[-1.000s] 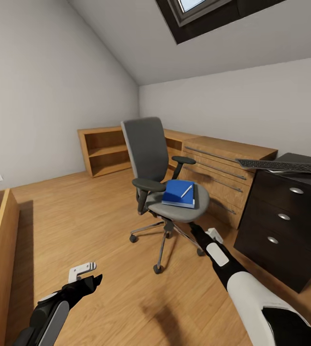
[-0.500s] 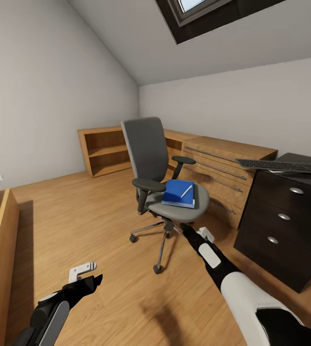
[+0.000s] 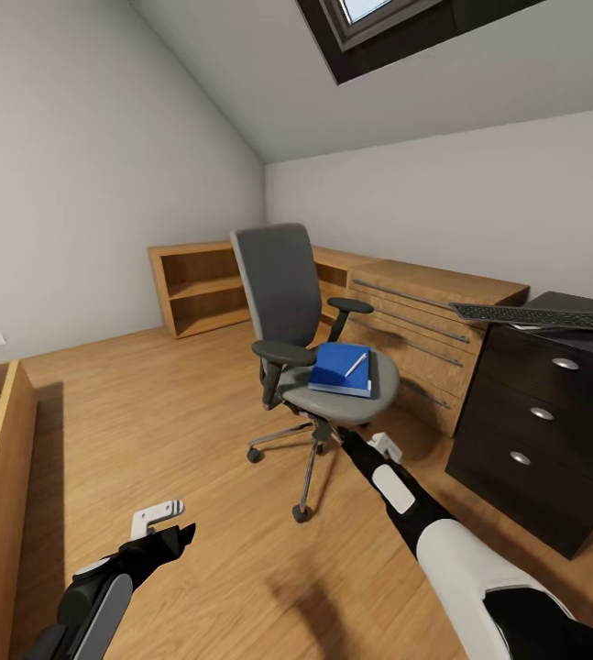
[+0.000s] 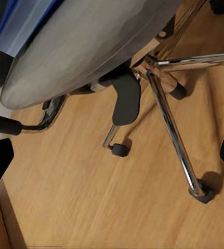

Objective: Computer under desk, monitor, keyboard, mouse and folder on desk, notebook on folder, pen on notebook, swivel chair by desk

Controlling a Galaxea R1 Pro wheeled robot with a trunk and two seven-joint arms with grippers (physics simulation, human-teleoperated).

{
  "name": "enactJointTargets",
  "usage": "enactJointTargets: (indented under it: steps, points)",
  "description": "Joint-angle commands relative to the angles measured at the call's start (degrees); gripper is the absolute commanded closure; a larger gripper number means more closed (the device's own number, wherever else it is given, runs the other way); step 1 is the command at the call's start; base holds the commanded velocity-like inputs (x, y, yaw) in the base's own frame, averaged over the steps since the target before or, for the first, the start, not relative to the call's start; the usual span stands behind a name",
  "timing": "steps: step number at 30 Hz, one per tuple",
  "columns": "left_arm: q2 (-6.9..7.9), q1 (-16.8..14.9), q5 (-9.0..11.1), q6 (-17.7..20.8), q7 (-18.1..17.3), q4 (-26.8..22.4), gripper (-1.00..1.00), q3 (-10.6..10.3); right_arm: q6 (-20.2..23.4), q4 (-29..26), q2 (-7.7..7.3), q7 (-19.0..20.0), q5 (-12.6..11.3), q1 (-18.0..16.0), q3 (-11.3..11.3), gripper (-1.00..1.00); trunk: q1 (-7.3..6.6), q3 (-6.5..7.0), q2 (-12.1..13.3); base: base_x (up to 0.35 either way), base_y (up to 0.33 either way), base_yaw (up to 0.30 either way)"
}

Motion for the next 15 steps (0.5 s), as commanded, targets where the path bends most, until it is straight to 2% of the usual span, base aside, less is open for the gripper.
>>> enactJointTargets:
  steps: [1, 7, 11, 15]
  points:
    - [0.05, -0.03, 0.56, 0.13, 0.56, -0.06, -1.0, -0.13, 0.08, -0.02, -0.02, 0.03, -0.43, -0.02, 0.37, -1.0, -0.01, -0.06, -0.02, 0.0, 0.0, 0.0]
    - [0.04, -0.03, 0.36, 0.13, 0.5, -0.06, -1.0, -0.23, 0.09, -0.02, 0.24, 1.66, -0.43, -0.02, 1.14, -1.0, -0.01, -0.06, -0.02, 0.061, 0.0, 0.0]
    - [0.04, -0.03, 0.27, 0.13, 0.45, -0.07, -1.0, -0.25, 0.03, -0.02, 0.37, 6.79, -0.39, 0.02, 1.23, -1.0, -0.01, -0.06, -0.02, 0.224, 0.0, 0.0]
    - [0.01, -0.03, 0.28, 0.13, 0.49, -0.06, -1.0, -0.26, 0.01, 0.03, 0.29, 9.73, -0.41, 0.05, 1.25, -1.0, -0.01, -0.06, -0.02, 0.093, 0.0, 0.0]
